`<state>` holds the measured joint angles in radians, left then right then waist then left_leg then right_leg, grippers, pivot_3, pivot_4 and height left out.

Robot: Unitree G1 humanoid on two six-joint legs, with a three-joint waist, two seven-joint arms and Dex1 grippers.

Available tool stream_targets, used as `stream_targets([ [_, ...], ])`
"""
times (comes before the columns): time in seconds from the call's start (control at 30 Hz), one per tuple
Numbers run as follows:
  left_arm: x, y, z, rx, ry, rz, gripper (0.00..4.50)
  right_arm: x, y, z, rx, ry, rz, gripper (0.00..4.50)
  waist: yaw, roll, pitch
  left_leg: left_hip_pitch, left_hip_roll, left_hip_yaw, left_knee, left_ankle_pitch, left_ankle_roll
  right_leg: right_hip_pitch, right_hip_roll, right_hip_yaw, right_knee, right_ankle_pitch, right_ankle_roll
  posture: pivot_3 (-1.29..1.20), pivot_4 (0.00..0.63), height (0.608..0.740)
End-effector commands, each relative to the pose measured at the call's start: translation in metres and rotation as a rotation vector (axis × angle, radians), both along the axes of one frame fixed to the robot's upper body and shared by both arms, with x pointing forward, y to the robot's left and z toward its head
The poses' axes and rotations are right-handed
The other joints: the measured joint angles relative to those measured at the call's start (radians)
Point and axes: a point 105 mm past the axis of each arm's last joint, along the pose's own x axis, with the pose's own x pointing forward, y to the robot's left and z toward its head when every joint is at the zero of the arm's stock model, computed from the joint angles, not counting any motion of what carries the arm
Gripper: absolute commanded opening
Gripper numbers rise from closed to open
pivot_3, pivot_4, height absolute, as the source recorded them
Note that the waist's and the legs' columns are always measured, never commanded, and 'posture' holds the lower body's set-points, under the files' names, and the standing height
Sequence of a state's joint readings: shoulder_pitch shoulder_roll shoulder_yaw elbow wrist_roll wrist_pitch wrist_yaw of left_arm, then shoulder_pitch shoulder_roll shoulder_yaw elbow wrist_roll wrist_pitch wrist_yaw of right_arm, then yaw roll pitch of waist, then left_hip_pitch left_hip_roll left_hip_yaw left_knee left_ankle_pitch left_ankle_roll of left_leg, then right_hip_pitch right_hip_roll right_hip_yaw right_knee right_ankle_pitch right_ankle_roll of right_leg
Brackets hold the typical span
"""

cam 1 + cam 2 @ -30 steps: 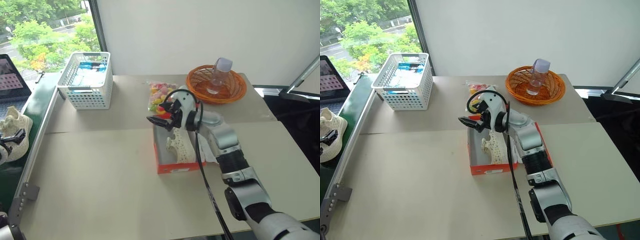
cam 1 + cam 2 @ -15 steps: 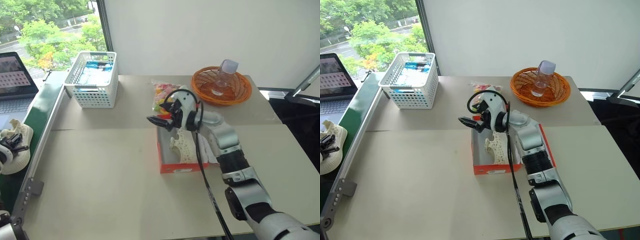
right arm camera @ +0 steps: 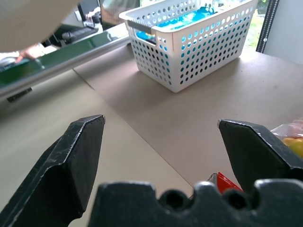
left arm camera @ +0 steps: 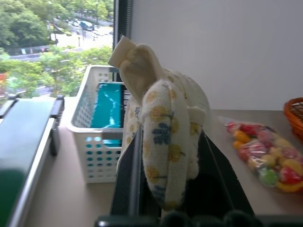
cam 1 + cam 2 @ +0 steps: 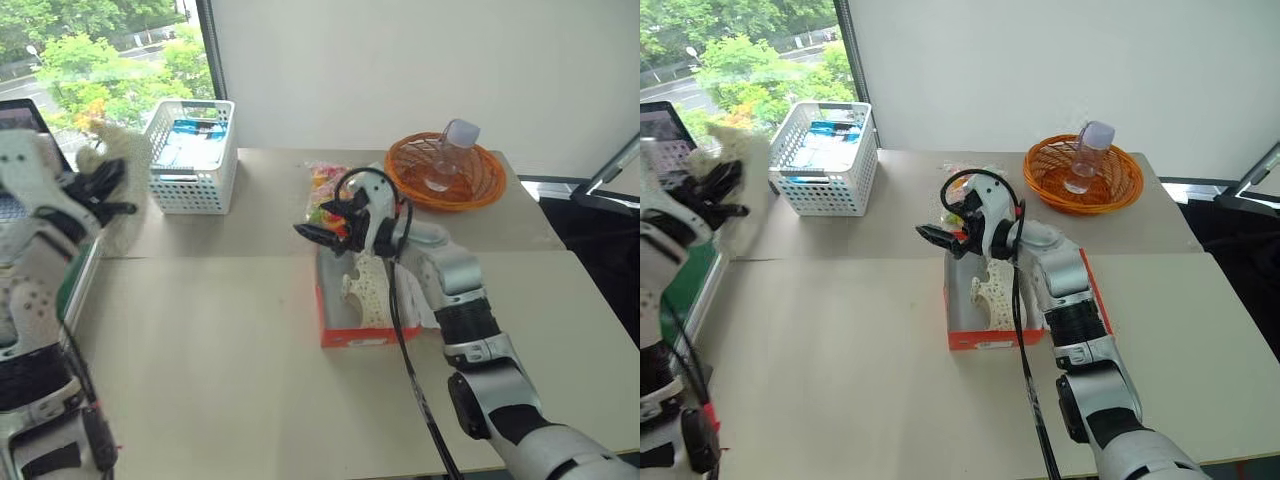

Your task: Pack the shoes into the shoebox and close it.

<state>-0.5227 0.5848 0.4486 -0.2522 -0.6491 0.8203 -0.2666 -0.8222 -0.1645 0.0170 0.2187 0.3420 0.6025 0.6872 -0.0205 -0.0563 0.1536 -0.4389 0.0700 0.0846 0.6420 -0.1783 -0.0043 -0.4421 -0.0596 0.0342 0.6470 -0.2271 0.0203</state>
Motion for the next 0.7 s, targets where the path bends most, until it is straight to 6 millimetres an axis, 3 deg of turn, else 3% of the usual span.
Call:
stream_targets([
  [0.03,-0.003,-0.060,-0.002,0.035,-0.005,-0.178,0.11,0.000,-0.009,0.049,0.257,0.055,-0.014,4.50,-0.002,0.000,0.000,0.000,0.000,0.000,0.000,0.000,0.000,0.000,0.000,0.000,0.000,0.000,0.000,0.00,0.150,0.740],
  [0.3,0.000,-0.132,0.005,0.066,-0.048,-0.387,0.11,0.001,-0.019,0.056,0.490,0.273,-0.054,4.50,0.002,0.001,0.001,0.000,0.000,-0.001,0.000,0.000,0.000,0.000,0.001,0.000,0.000,0.000,0.000,0.00,0.150,0.740],
  [0.5,0.002,-0.153,0.011,0.062,-0.074,-0.462,0.11,-0.005,-0.020,0.053,0.525,0.336,-0.057,4.50,0.002,0.002,0.001,0.000,-0.001,-0.001,0.000,0.000,0.001,0.000,0.001,0.000,-0.001,0.000,0.001,0.00,0.150,0.740],
  [0.7,0.001,-0.166,0.005,0.054,-0.067,-0.495,0.11,-0.007,-0.023,0.054,0.540,0.348,-0.073,4.50,0.002,0.002,0.001,0.000,-0.001,-0.002,0.001,0.000,0.001,0.001,0.001,0.000,-0.001,0.000,0.001,0.00,0.150,0.740],
])
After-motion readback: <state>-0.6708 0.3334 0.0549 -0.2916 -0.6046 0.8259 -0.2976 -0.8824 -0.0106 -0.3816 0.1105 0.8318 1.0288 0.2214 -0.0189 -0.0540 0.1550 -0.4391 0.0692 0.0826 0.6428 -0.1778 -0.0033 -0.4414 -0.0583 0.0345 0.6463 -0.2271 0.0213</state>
